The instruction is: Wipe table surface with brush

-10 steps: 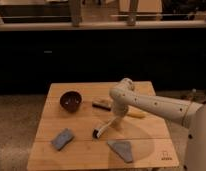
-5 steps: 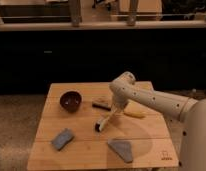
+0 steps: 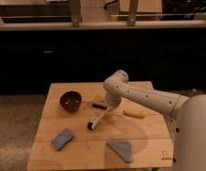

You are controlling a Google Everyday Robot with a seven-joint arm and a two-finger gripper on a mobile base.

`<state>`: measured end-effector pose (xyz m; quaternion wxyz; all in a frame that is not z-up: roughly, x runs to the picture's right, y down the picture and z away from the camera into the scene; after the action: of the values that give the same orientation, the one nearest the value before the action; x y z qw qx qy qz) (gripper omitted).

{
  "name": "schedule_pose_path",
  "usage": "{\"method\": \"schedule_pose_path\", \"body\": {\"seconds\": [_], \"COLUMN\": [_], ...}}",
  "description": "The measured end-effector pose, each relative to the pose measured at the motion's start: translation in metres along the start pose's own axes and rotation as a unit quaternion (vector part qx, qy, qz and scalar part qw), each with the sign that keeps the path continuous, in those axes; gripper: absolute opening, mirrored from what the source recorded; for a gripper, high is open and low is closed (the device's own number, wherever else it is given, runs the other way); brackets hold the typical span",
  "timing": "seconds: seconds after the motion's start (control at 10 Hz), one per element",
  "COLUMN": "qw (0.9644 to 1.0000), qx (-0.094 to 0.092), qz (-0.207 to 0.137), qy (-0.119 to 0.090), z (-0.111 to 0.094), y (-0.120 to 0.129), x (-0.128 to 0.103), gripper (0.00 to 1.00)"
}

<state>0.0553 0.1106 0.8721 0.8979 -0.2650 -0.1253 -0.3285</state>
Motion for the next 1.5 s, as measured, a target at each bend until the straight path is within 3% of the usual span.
{"method": "schedule_pose_path", "body": {"seconds": [0.3, 0.7, 1.1, 1.5], "qw": [0.9983, 0.9952, 0.9963, 0.9986], "qx": [0.000, -0.001, -0.016, -0.024], "qz": [-0.054, -0.087, -0.070, -0.033], "qy": [-0.021, -0.044, -0.048, -0.032], "z": [0.002, 0.002, 0.008, 0.012], "y": [-0.009, 0.026, 0.067, 0.070], "x": [-0.037, -0.054, -0.030, -0.003], "gripper": [0.05, 0.05, 0.05, 0.05]}}
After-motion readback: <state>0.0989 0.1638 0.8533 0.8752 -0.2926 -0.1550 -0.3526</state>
